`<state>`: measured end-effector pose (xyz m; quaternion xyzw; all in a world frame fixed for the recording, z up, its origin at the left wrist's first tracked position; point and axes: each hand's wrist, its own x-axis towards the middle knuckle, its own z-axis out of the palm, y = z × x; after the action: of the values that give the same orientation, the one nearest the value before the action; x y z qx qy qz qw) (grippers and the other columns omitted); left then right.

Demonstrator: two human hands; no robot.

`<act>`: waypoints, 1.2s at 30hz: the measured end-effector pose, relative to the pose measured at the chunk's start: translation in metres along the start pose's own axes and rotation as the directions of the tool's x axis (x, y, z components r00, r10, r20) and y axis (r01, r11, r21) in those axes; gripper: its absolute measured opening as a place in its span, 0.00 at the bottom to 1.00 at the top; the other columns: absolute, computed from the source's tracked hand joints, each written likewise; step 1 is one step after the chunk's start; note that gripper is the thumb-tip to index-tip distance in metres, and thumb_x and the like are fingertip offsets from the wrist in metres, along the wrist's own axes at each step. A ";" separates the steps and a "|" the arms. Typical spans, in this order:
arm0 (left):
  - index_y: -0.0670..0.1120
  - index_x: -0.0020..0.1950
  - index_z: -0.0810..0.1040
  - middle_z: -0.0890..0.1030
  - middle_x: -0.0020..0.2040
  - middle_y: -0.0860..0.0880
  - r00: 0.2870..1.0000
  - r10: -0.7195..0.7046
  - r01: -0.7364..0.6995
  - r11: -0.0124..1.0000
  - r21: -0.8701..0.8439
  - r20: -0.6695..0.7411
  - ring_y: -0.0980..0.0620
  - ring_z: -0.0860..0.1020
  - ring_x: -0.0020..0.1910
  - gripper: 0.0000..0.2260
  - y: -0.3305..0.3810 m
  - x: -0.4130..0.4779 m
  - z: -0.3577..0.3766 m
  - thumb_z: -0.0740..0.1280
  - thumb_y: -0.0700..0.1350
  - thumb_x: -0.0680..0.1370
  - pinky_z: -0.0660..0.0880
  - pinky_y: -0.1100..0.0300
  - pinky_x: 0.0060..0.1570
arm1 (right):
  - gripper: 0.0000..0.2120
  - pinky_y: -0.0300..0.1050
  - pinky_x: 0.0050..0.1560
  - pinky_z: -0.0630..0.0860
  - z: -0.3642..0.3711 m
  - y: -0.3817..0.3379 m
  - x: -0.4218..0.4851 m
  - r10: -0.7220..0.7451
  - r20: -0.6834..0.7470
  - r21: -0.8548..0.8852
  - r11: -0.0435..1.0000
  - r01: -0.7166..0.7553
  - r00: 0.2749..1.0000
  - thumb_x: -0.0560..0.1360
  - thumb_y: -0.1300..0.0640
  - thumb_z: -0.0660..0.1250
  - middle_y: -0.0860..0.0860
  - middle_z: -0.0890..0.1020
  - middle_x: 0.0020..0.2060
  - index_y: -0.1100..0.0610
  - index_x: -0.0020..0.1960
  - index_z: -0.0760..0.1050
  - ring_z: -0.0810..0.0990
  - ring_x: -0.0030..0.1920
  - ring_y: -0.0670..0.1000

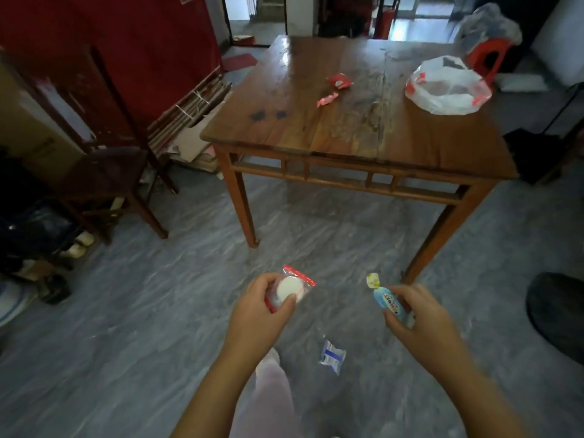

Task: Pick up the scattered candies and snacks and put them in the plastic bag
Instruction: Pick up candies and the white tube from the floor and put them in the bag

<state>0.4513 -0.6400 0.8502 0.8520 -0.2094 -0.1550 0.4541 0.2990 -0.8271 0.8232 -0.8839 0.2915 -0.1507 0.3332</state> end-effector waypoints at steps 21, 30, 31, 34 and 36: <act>0.51 0.49 0.75 0.77 0.43 0.52 0.737 0.432 -0.447 0.888 -0.104 0.521 0.58 0.73 0.37 0.11 0.128 0.250 0.175 0.71 0.42 0.69 0.67 0.74 0.36 | 0.11 0.32 0.35 0.64 -0.071 0.072 0.136 0.451 -0.464 0.004 0.862 -0.507 0.762 0.68 0.63 0.70 0.47 0.72 0.39 0.56 0.50 0.76 0.71 0.36 0.42; 0.52 0.49 0.74 0.76 0.43 0.55 0.687 0.449 -0.472 0.874 -0.118 0.571 0.64 0.73 0.39 0.11 0.242 0.248 0.331 0.71 0.42 0.70 0.65 0.78 0.37 | 0.10 0.36 0.35 0.68 -0.206 0.212 0.154 0.449 -0.449 -0.001 0.864 -0.503 0.772 0.69 0.61 0.68 0.43 0.70 0.38 0.53 0.49 0.74 0.73 0.39 0.44; 0.53 0.49 0.73 0.76 0.43 0.56 0.690 0.449 -0.473 0.873 -0.116 0.567 0.63 0.73 0.39 0.12 0.252 0.250 0.344 0.71 0.42 0.70 0.65 0.78 0.37 | 0.10 0.35 0.35 0.68 -0.221 0.224 0.161 0.444 -0.437 -0.009 0.867 -0.497 0.782 0.69 0.61 0.68 0.45 0.71 0.38 0.54 0.50 0.75 0.73 0.39 0.44; 0.53 0.50 0.73 0.74 0.43 0.60 0.707 0.439 -0.461 0.881 -0.110 0.554 0.62 0.73 0.42 0.11 0.276 0.261 0.374 0.70 0.43 0.71 0.68 0.75 0.38 | 0.11 0.35 0.37 0.67 -0.256 0.257 0.189 0.440 -0.419 -0.018 0.871 -0.491 0.794 0.69 0.62 0.68 0.49 0.73 0.39 0.55 0.50 0.75 0.73 0.39 0.46; 0.54 0.50 0.72 0.74 0.44 0.60 0.722 0.420 -0.447 0.890 -0.093 0.550 0.62 0.73 0.43 0.12 0.288 0.274 0.389 0.70 0.43 0.71 0.70 0.71 0.38 | 0.11 0.39 0.38 0.69 -0.270 0.275 0.216 0.430 -0.419 -0.007 0.879 -0.476 0.800 0.69 0.61 0.68 0.51 0.74 0.40 0.55 0.51 0.75 0.74 0.40 0.48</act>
<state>0.4494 -1.1963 0.8614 0.7066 -0.5289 -0.2807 0.3770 0.2300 -1.2621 0.8506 -0.7547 0.5650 -0.2299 0.2418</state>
